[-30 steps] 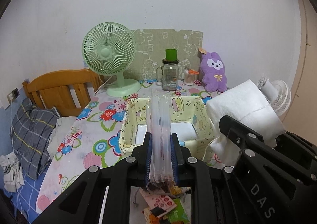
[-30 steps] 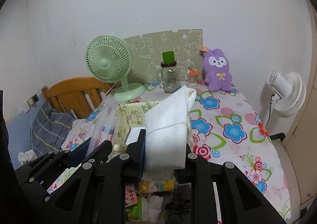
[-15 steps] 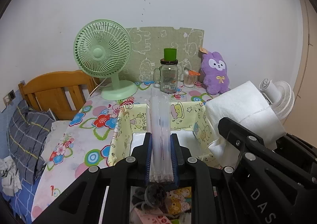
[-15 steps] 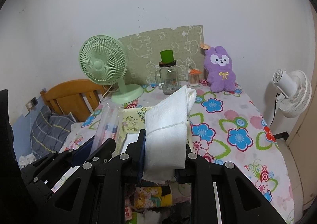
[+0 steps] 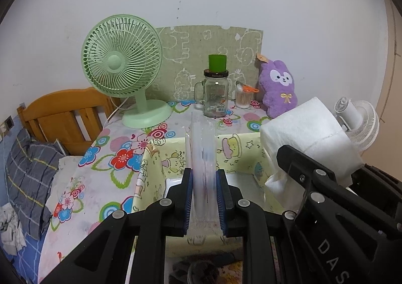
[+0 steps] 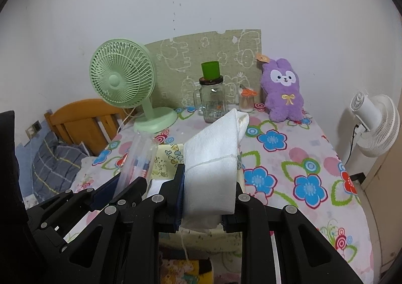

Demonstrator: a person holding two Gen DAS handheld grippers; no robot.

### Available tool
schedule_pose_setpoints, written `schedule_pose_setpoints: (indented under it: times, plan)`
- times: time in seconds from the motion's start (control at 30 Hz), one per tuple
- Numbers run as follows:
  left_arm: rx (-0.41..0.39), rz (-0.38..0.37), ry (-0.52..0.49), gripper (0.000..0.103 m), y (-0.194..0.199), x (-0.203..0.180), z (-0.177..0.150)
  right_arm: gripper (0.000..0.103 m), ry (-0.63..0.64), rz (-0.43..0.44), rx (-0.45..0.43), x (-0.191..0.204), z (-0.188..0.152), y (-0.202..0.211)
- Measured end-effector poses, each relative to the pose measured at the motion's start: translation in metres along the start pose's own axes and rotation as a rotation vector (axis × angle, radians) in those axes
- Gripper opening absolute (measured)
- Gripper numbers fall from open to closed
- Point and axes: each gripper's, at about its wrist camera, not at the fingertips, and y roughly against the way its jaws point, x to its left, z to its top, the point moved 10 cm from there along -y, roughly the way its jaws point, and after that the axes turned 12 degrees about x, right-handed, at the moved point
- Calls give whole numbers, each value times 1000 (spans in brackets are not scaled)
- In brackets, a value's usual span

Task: Organize soft objects
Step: 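Lower both items into the basket and open both grippers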

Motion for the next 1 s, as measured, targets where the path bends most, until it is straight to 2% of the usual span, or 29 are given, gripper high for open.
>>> schedule_pose_setpoints:
  times: [0.33,0.47,0.57,0.6,0.7,0.8,0.87,0.93,1.0]
  plan:
    - [43,10,2,22,-27,6,4,26,1,16,36,1,4,-31]
    - [63,20,7,38,-36,9,3,26,-1,25,57,1,3,-42]
    - [71,28,8,45,-41,12,1,26,0,57,70,4,2,-50]
    - [75,33,11,51,-43,14,1,26,0,66,71,5,2,-51]
    - [83,33,19,58,-48,17,0,27,4,80,80,8,0,-57]
    - [96,29,24,63,-52,19,-1,35,14,84,93,10,0,-63]
    - [106,11,22,67,-55,18,-2,45,13,88,104,9,0,-67]
    - [108,4,29,70,-56,19,-3,69,6,78,97,6,0,-69]
    - [103,2,28,75,-55,18,-2,73,6,65,84,5,1,-67]
